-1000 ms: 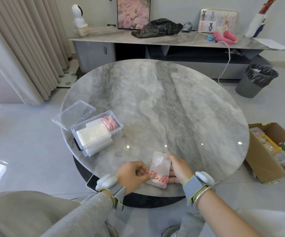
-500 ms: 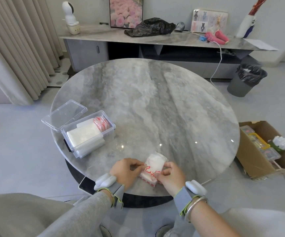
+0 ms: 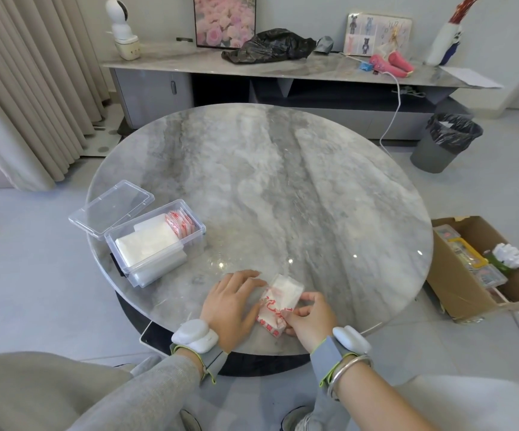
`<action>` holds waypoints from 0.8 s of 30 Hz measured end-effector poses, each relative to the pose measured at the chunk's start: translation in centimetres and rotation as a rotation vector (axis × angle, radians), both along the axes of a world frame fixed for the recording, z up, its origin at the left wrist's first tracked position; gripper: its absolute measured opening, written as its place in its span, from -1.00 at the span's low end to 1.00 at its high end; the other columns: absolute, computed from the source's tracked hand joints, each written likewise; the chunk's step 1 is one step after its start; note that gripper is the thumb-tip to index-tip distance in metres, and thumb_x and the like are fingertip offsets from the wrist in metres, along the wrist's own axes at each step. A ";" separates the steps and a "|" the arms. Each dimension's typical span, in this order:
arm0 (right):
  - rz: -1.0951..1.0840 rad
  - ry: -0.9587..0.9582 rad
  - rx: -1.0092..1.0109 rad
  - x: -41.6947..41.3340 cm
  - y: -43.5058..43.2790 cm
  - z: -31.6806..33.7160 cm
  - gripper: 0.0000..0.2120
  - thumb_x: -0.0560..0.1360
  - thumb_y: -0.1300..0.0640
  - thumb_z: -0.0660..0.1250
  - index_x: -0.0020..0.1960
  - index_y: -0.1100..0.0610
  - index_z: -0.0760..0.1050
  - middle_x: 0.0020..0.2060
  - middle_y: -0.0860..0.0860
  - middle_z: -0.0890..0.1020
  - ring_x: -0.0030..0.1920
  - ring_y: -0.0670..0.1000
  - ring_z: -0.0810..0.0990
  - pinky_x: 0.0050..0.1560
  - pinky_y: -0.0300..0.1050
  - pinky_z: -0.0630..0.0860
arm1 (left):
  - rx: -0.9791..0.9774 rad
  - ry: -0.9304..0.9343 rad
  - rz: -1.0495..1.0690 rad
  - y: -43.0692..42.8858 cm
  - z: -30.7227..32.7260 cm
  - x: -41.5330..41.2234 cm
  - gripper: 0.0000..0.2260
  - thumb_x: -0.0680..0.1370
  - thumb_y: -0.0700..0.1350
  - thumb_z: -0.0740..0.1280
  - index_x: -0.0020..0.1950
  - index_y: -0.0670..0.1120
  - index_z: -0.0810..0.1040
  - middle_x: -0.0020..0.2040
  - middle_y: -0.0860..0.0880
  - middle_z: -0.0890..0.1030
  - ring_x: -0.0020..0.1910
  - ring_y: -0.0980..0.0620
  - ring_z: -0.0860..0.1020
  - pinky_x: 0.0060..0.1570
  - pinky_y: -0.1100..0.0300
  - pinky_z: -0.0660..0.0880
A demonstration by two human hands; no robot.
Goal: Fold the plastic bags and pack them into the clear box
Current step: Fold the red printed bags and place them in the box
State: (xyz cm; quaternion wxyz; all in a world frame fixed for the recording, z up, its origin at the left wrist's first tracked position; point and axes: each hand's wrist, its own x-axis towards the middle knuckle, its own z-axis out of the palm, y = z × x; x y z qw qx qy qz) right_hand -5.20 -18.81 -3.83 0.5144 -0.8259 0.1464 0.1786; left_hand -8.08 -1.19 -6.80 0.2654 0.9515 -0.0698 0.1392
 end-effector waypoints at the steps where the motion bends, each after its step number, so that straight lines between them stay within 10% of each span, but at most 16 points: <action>1: -0.009 0.004 0.012 0.0 0.0 -0.1 -0.61 0.40 0.25 0.49 0.10 0.07 0.37 -0.22 0.11 0.66 -0.31 0.04 0.67 -0.31 -0.16 0.59 | 0.040 -0.040 -0.043 0.1 -0.2 0.0 -0.72 0.53 0.05 0.23 0.21 0.08 0.53 0.29 0.12 0.49 0.21 0.08 0.46 0.13 0.19 0.41; 24: 0.043 -0.039 0.005 -2.1 -0.1 0.6 -0.44 0.36 0.13 0.52 0.21 -0.01 0.28 -0.17 -0.03 0.60 -0.24 -0.01 0.67 -0.18 0.01 0.64 | 0.267 -0.130 -0.230 0.4 -0.6 0.4 -0.76 0.48 -0.06 0.33 0.14 0.06 0.57 0.20 0.05 0.55 0.13 -0.03 0.51 0.17 0.09 0.37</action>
